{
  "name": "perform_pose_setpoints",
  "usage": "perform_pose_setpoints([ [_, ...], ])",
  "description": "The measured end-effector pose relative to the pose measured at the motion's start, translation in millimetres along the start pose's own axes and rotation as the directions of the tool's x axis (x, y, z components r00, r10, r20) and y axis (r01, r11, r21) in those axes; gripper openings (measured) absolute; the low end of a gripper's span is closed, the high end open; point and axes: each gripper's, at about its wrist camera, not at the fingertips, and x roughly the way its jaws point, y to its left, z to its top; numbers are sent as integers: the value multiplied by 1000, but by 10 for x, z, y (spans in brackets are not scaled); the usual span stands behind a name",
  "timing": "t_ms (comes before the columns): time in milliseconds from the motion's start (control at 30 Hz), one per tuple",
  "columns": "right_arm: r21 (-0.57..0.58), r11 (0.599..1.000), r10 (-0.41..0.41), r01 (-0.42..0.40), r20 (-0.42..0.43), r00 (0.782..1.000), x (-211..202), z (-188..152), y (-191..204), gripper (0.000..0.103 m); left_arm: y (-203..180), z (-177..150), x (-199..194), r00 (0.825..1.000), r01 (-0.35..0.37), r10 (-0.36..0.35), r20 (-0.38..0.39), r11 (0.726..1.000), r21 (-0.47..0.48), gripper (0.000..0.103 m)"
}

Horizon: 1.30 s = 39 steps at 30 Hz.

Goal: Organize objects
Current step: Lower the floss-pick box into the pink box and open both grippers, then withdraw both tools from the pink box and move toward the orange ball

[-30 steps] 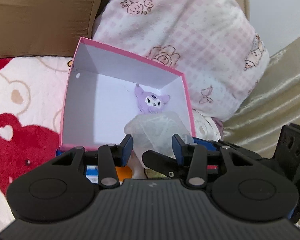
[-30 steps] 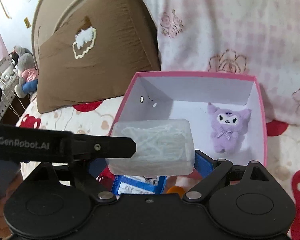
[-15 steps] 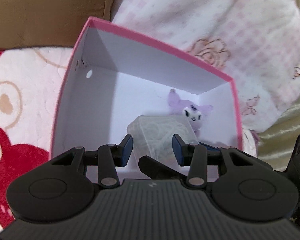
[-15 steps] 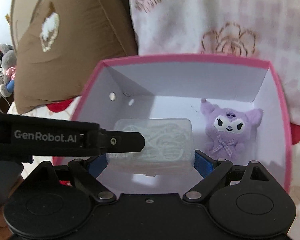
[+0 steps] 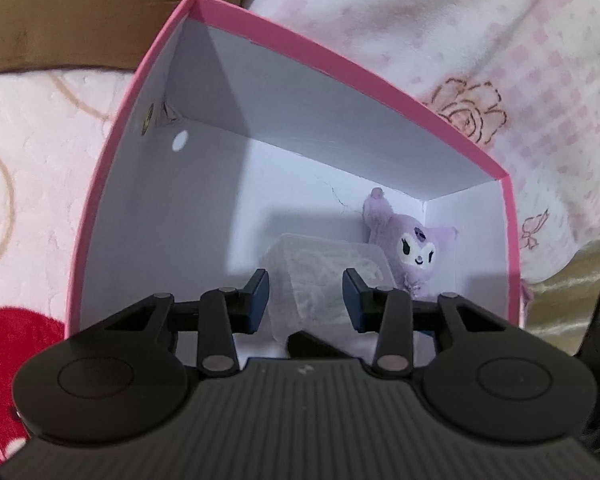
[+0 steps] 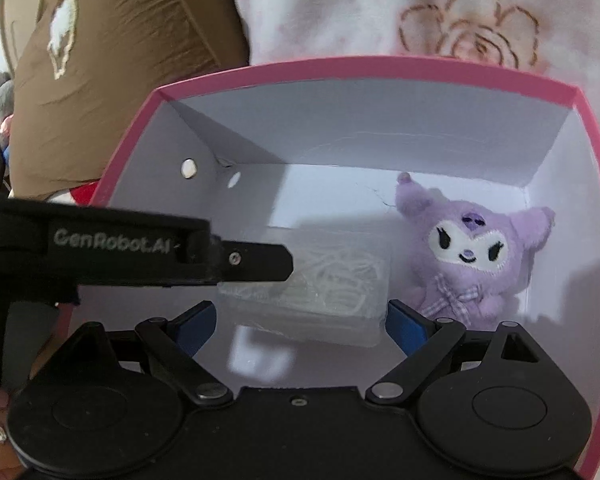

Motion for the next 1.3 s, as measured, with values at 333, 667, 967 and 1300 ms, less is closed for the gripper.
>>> perform_pose_setpoints([
  [333, -11, 999, -42, 43, 27, 999, -32, -102, -55, 55, -41, -7, 21, 998, -59, 56, 29, 995, 80, 38],
  [667, -70, 989, -134, 134, 9, 991, 38, -176, 15, 53, -129, -105, 147, 996, -88, 89, -1, 991, 98, 38],
  [967, -140, 979, -142, 147, 45, 989, -99, -249, -23, 51, -85, -194, 145, 995, -97, 96, 23, 993, 66, 38],
  [1300, -134, 988, -55, 77, 155, 986, -772, -551, 72, 58, -229, -282, -436, 981, -164, 132, 142, 955, 247, 38],
])
